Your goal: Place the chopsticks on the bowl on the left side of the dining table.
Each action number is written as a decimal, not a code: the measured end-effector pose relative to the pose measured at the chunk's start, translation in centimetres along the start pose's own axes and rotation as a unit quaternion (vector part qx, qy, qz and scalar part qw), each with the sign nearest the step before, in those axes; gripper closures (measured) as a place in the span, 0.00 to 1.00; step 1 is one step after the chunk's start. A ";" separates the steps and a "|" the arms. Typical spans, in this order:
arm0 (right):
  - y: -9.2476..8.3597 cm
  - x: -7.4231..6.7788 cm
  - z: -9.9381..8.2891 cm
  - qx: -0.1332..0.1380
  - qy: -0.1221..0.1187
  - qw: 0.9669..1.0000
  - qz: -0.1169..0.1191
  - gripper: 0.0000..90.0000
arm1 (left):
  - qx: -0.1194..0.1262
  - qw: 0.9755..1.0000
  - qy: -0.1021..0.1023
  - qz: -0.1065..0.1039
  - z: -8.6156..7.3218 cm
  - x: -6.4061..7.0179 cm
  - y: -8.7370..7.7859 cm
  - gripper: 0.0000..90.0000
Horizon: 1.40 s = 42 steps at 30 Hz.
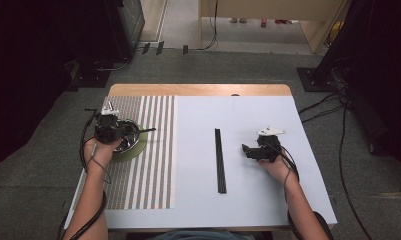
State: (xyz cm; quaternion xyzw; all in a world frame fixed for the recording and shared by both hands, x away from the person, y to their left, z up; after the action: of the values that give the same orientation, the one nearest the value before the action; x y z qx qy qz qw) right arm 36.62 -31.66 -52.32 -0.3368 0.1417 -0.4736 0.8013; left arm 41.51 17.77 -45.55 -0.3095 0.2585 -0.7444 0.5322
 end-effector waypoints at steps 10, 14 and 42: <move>0.0 0.0 0.0 0.000 0.000 1.000 0.000 0.19 | 0.028 1.000 -0.012 0.008 -0.9 0.0 -3.7 1.00; 0.0 0.0 0.0 0.000 0.000 1.000 0.000 0.19 | 0.020 1.000 -0.014 0.016 -1.8 -0.2 -4.4 1.00; 0.0 0.0 0.0 0.000 0.000 1.000 0.000 0.19 | -0.004 0.999 -0.038 0.034 -3.6 -2.2 -3.9 1.00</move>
State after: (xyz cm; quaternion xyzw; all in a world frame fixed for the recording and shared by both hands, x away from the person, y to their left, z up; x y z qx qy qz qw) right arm 36.62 -31.66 -52.31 -0.3372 0.1418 -0.4736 0.8012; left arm 36.99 21.23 -45.61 -0.3310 0.2512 -0.7123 0.5656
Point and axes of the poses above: each handheld gripper's, and its own axes: y roughly forward along the jaws, z roughly out of its top, x roughly to its right, the point moved 3 cm from there along y, roughly forward along the jaws, and after that the axes turned 9 degrees about -y, right-handed, at the moved point
